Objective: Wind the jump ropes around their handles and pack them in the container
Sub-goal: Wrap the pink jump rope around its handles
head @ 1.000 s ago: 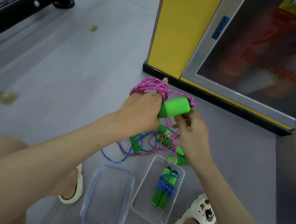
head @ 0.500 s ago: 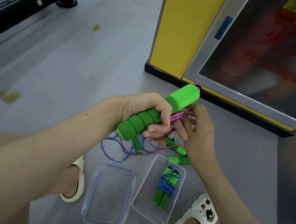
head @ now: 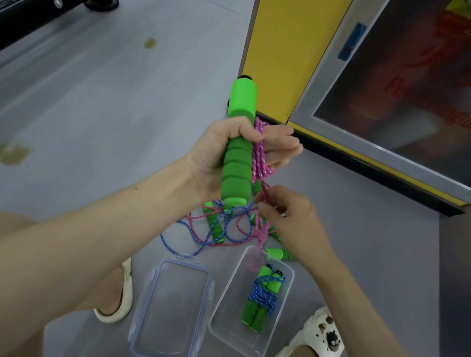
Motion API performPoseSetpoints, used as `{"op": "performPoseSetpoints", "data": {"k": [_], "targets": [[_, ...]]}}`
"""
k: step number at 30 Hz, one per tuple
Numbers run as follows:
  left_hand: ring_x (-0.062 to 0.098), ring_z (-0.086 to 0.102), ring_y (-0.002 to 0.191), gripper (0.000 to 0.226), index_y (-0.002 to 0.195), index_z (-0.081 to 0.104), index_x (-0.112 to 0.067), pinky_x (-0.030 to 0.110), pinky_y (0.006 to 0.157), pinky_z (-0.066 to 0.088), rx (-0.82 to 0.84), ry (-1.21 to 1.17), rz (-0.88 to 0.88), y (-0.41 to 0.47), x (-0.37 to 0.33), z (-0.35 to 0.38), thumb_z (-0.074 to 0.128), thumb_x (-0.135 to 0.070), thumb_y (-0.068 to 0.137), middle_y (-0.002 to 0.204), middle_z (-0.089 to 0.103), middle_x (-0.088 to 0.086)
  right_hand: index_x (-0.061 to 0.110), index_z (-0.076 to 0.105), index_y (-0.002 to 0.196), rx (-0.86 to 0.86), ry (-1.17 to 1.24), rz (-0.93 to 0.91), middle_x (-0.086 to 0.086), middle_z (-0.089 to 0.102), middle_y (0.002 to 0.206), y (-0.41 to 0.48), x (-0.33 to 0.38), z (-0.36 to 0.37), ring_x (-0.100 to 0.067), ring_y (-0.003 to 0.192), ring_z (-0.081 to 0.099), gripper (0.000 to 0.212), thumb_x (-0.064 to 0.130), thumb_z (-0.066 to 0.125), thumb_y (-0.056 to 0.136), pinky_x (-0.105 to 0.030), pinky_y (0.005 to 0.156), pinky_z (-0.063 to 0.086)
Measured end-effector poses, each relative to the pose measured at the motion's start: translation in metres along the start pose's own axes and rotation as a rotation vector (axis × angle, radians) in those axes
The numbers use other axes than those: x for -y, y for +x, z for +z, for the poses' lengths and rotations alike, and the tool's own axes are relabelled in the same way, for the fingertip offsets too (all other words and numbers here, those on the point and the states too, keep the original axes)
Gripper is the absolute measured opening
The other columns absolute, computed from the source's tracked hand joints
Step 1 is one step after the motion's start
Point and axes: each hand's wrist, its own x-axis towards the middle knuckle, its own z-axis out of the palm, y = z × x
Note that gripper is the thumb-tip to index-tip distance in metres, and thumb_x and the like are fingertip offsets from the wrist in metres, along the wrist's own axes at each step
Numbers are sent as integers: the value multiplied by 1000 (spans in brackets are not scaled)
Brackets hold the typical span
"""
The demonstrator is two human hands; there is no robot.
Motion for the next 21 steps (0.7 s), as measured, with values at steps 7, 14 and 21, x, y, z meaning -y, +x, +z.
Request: {"op": "performPoseSetpoints", "data": {"k": [7,14,21], "targets": [[14,64,112,34,94,58,-13,28,96,42,-170,453,128,9,3,-7,41,11,78,120,67,4,22,71,92,-111,-236,-13,5,68,82,0,-1,-1,-14,84,53,10,29,64,87,-28,78,26],[15,48,66,50,119,44,-1,18,53,36,-200,1728,247,7,7,-20,65,-8,74,86,54,2,24,73,89,-243,-310,-30,1,69,83,1,7,-8,-22,97,54,16,37,63,87,-29,74,15],[14,47,62,33,108,47,-5,22,49,35,-148,1817,-186,6,8,-20,66,-12,82,77,46,2,16,73,78,-417,-78,-84,17,57,72,-1,10,-12,-20,87,52,11,25,67,81,-44,90,31]]}}
